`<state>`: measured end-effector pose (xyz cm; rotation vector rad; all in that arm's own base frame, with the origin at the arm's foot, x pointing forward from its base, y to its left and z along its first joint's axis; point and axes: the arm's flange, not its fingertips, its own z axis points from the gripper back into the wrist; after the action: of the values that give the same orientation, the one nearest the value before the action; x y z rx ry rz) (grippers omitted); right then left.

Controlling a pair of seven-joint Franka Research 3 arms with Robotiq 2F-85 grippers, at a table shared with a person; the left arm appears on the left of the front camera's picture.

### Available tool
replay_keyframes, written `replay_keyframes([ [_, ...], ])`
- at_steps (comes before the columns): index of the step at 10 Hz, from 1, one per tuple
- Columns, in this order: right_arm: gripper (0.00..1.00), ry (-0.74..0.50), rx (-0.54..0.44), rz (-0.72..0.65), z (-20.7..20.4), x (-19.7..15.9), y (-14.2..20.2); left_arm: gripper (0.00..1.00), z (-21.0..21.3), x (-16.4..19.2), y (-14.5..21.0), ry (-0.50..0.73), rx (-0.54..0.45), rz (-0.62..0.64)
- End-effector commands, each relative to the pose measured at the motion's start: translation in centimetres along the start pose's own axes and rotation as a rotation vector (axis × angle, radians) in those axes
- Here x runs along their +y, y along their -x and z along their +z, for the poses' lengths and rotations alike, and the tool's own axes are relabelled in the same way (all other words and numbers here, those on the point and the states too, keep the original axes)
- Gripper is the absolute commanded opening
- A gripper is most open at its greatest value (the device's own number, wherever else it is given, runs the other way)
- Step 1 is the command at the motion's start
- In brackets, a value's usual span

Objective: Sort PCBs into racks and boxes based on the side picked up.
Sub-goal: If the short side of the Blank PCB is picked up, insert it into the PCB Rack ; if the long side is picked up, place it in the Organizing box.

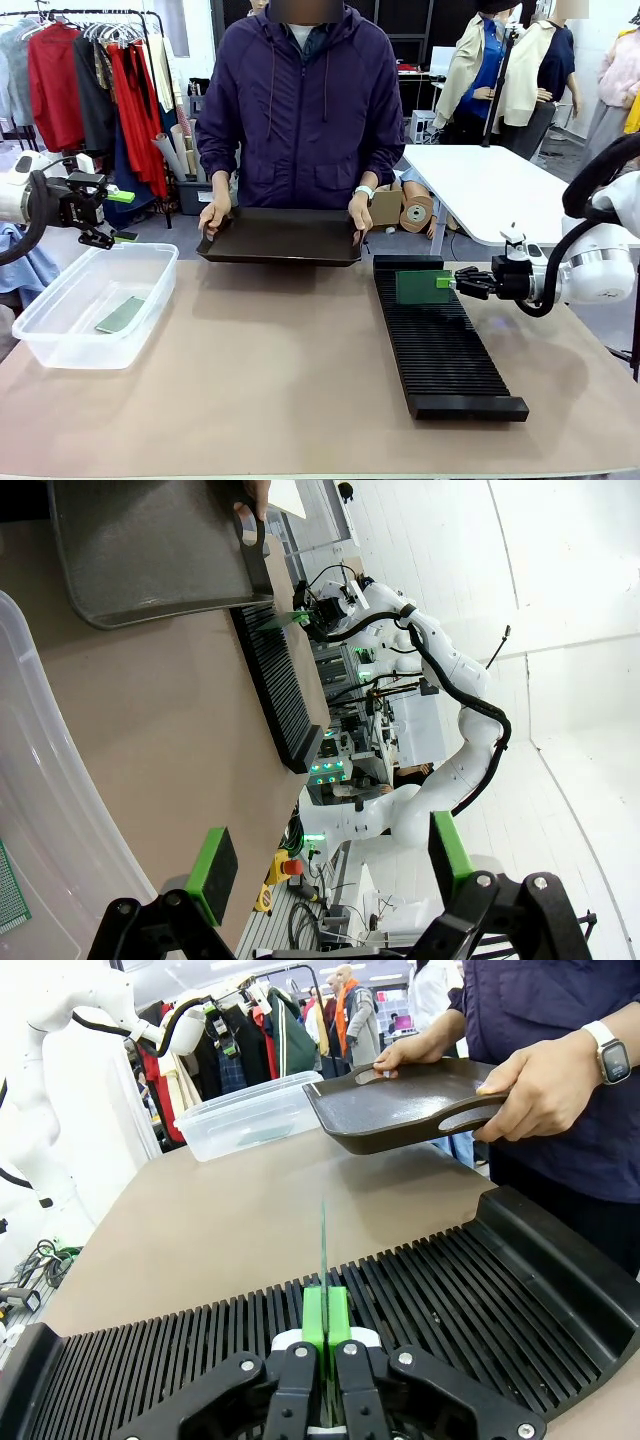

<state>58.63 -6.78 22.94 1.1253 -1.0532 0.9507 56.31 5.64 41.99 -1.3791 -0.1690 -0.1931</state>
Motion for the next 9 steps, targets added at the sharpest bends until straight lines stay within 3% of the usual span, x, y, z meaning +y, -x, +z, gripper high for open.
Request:
replay_keyframes([
  [1, 0.00, 0.004, 0.010, 0.009, -0.1, -0.9, 0.3, 1.00, 0.1, -0.2, 0.0, 0.000, 0.001, -0.003],
  [9, 0.00, 0.043, -0.047, 0.025, -0.4, -0.6, 2.7, 1.00, 0.1, -0.2, 0.0, 0.000, 0.001, -0.003],
])
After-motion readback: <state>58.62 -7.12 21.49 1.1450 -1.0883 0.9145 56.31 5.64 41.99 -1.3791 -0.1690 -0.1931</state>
